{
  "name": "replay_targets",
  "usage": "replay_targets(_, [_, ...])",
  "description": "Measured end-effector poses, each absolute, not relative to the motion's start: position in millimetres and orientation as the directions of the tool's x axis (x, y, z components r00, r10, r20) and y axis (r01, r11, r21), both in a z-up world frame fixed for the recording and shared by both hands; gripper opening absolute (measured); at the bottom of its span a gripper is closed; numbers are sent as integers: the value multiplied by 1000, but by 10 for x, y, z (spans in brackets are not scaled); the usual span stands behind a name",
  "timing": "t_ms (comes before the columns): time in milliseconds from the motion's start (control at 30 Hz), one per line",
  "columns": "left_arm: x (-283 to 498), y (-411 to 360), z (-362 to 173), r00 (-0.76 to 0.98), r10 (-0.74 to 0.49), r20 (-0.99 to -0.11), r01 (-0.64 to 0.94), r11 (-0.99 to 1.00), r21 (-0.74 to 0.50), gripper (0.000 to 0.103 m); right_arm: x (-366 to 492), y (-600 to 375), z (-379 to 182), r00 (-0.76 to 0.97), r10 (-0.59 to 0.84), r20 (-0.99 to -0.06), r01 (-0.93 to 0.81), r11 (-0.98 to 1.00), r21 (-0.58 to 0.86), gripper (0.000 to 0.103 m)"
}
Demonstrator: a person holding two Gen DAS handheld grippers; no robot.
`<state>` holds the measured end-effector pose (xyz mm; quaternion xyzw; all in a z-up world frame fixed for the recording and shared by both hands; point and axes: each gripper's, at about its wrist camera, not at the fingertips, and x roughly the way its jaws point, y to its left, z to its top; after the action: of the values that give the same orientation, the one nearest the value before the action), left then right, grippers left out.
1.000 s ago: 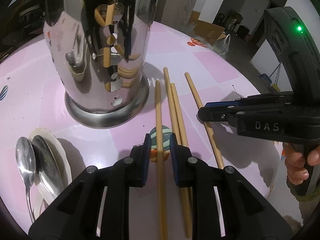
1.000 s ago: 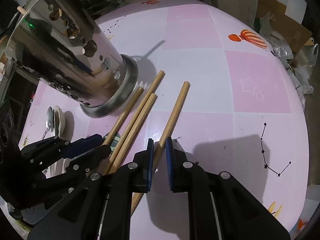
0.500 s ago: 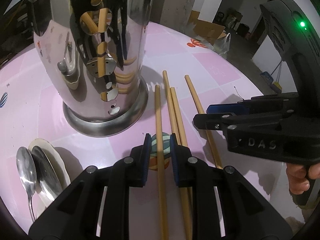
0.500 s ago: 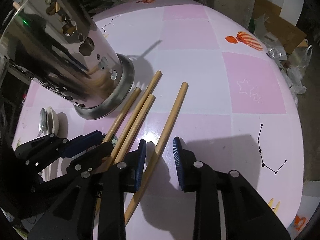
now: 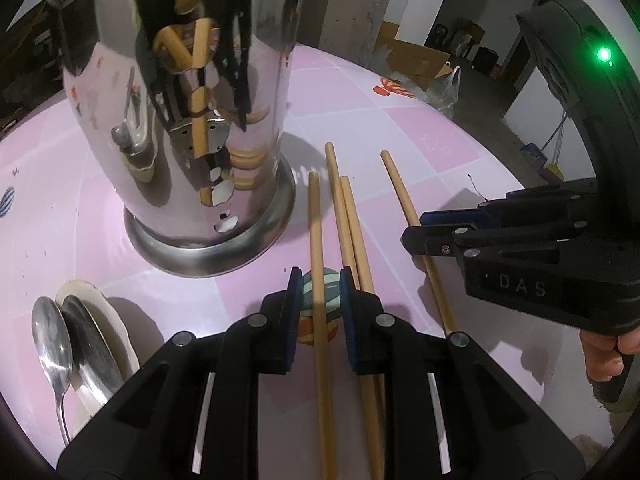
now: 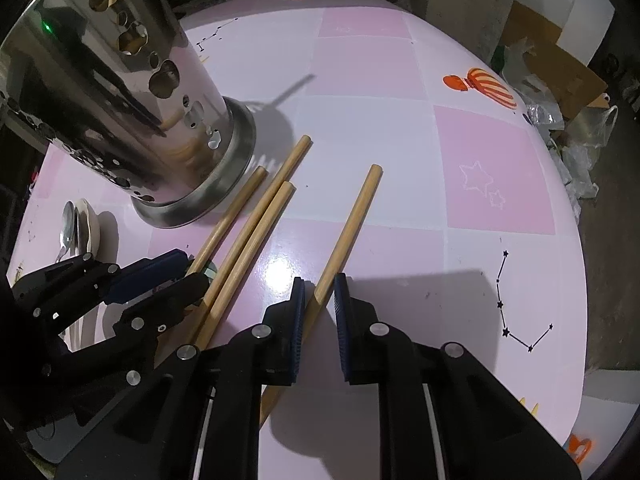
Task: Organize utensils
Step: 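Hold a chopstick in the left tool while the right tool lowers onto another, then lift both held chopsticks upright and carry them over the steel holder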
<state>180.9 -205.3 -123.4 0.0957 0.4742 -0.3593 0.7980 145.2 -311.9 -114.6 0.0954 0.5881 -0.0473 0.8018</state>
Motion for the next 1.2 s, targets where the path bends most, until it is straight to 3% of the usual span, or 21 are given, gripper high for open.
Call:
replay_targets(200, [1757, -2127, -1230, 339, -441, -831, 685, 721, -103, 11, 1463, -3117, -1153, 308, 31, -951, 179, 980, 90, 15])
replay_targets(367, [1811, -2095, -1231, 328, -448, -831, 688, 717, -115, 6, 1438, -3125, -1132, 312, 73, -947, 167, 977, 130, 14])
replay_targets(667, [1852, -1980, -1229, 301, -481, -824, 684, 711, -165, 5, 1385, -3312, -1139, 349, 191, -917, 189, 944, 269, 7])
replay_targets(1200, [1726, -1703, -906, 347, -576, -740, 678, 699, -226, 5, 1245, -3492, -830, 483, 216, -849, 205, 914, 349, 7])
